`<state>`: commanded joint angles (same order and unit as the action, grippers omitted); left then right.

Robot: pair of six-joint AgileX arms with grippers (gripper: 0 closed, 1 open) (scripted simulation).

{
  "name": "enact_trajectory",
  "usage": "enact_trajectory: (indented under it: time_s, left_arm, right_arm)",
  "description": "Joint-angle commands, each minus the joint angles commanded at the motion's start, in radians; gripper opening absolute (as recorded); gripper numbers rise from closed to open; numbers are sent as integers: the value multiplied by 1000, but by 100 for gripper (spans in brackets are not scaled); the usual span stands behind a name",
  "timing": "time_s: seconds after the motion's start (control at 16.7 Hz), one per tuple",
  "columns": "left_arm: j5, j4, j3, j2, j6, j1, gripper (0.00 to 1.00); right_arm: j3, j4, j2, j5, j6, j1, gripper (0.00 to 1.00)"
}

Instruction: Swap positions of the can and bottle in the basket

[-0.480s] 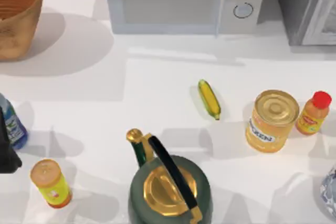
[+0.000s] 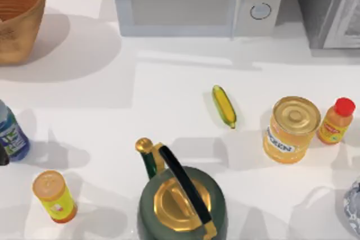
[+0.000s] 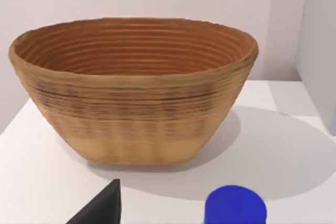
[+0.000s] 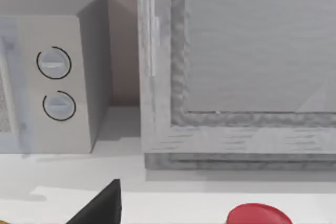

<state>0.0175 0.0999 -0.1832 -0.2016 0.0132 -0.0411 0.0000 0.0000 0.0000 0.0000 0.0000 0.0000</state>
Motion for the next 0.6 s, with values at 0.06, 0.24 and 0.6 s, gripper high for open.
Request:
enact_trajectory:
  time_s: [0.06,0.24,0.6]
  left_arm:
    - [2,31,-60,-64,4,-10,100]
    - [3,141,-279,-295,21,-39,100]
    - [-20,416,-840,-879,69,-89,100]
  right_arm:
    - [0,0,0,0,0,0,100]
    - [0,0,0,0,0,0,100]
    - [0,0,0,0,0,0,100]
